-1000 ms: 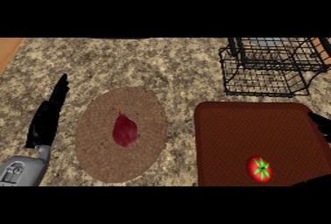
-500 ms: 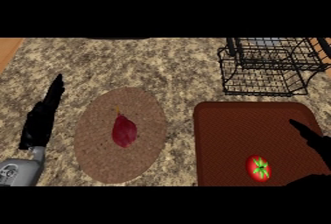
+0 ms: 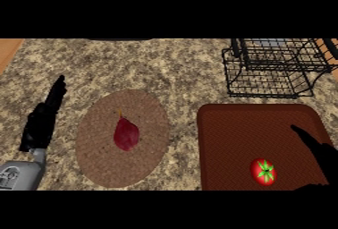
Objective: Pick the tomato from the tray and place it in the tiered basket
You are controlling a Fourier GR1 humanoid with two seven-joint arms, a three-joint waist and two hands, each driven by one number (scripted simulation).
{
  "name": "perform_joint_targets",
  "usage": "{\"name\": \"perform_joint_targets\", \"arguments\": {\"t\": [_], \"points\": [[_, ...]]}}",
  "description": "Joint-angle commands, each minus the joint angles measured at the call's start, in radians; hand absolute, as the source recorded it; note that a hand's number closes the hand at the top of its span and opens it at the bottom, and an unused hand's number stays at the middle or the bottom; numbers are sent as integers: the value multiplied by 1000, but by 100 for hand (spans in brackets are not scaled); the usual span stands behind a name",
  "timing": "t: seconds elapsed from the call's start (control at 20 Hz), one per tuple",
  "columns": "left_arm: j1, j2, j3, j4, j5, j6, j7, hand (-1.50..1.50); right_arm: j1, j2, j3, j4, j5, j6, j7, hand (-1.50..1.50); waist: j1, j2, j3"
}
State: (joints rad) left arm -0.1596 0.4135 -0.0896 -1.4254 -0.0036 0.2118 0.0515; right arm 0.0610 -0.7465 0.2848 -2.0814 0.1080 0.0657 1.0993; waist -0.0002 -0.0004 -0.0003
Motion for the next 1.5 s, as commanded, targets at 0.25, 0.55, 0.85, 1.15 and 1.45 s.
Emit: {"name": "perform_joint_targets", "arguments": {"t": [0.25, 0.55, 0.85, 1.15, 1.45], "points": [[52, -55, 10, -14, -43, -8, -49, 0, 18, 62, 21, -62, 84, 71, 152, -150, -1, -1, 0], [20, -12, 46, -56, -31, -61, 44, 0, -39, 189, 115, 90, 196, 40, 154, -150, 8, 0, 0], [41, -68, 36, -61, -79, -33, 15, 0, 0, 194, 53, 87, 179, 96, 122, -150, 2, 0, 0], [17, -54, 100, -49, -51, -95, 21, 0, -31, 249, 33, 125, 194, 127, 111, -150, 2, 0, 0], [-25, -107, 93, -25, -109, -79, 50, 0, -35, 339, 25, 261, 245, 122, -10, -150, 0, 0, 0]]}}
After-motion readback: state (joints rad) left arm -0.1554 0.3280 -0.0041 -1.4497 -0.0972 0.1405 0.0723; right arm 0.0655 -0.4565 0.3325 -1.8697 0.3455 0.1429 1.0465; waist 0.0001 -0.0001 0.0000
